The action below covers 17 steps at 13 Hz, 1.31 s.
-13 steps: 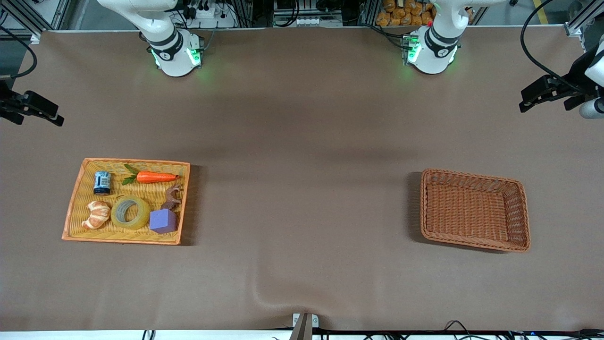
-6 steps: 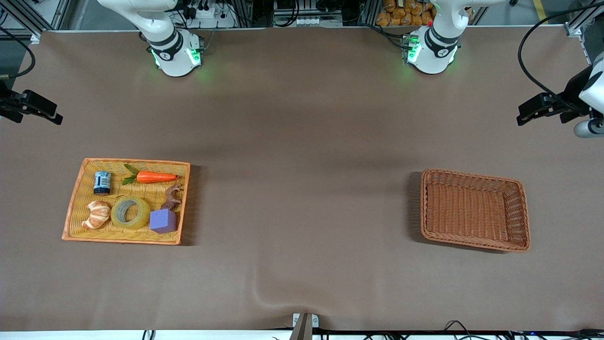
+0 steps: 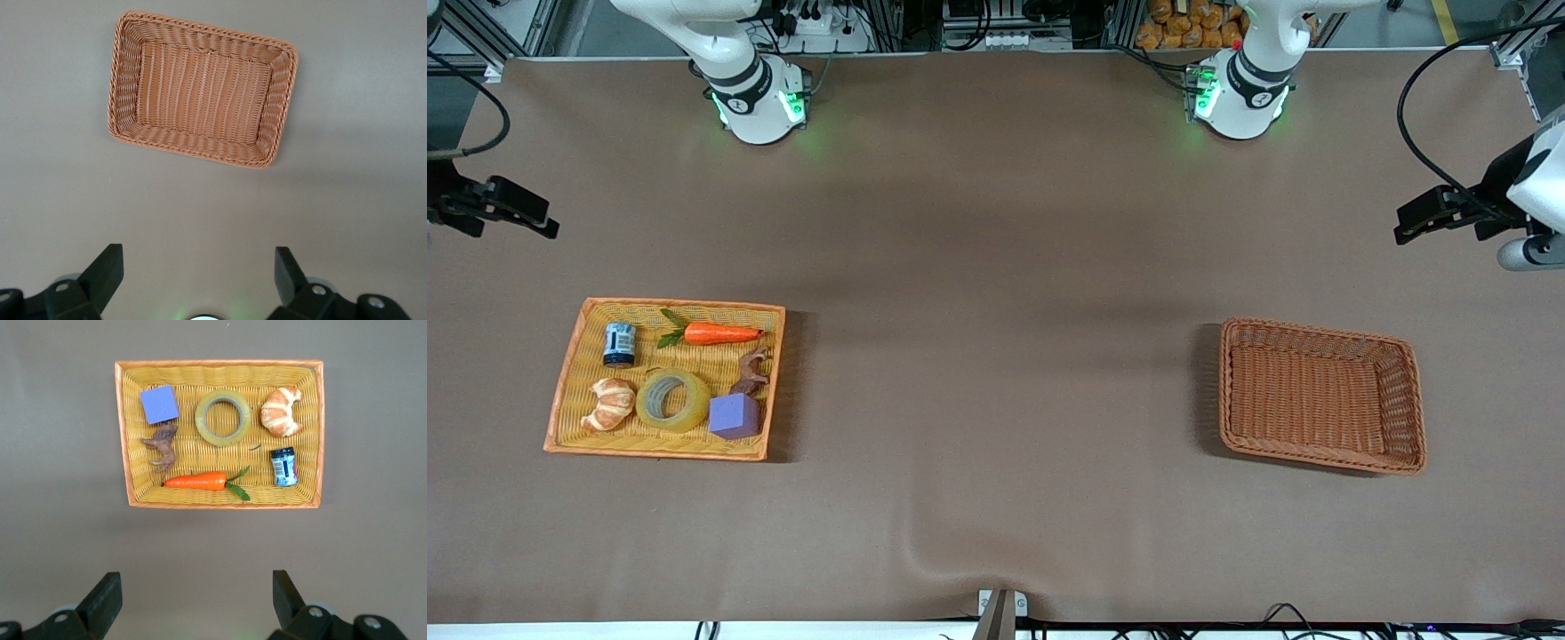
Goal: Transfer tape with both arms
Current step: 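Reach the right gripper down to the yellow tape roll and grasp it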
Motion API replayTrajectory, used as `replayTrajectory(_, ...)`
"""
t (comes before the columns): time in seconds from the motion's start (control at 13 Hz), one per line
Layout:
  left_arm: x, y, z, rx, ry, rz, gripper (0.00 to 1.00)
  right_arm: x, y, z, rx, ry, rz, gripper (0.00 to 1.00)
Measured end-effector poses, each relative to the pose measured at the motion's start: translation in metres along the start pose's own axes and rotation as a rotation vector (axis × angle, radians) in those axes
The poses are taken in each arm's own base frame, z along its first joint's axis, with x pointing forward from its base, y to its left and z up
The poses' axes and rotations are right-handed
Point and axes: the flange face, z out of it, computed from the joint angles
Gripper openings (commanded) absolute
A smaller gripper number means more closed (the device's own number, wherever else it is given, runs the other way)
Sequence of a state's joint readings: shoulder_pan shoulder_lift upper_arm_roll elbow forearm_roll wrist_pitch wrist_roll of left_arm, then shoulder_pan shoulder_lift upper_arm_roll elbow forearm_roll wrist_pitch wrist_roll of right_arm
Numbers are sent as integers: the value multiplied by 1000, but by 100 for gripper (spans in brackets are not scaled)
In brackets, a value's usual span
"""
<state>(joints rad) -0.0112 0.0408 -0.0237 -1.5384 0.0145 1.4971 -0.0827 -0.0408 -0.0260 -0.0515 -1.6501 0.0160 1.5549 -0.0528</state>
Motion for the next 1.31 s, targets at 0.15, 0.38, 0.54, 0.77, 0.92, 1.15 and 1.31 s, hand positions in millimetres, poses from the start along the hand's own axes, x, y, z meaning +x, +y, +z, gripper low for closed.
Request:
replayTrajectory(0.15,3,-1,5,0,-9,-2,100,24,10,34,-1,-20,-5,100)
replayTrajectory(0.38,5,-4,8,0,-14,-8,100,69,37,114,-3,-58,-21,100)
replayTrajectory(0.54,11,-14,17,0,-31,-25,100,95,51,165,-6,-60,-48,100)
replayTrajectory(0.77,32,-16,47,0,-54,-30,100,126,55,232,-10,-94,-99,100)
replayTrajectory(0.92,43,-15,63,0,-63,-29,100,143,55,280,-10,-124,-106,100)
replayTrajectory(1.15,45,-11,64,0,-59,-22,100,160,56,334,-24,-82,-29,100)
replayTrajectory(1.31,46,-5,65,0,-59,-13,100,163,56,349,-31,-76,85,100)
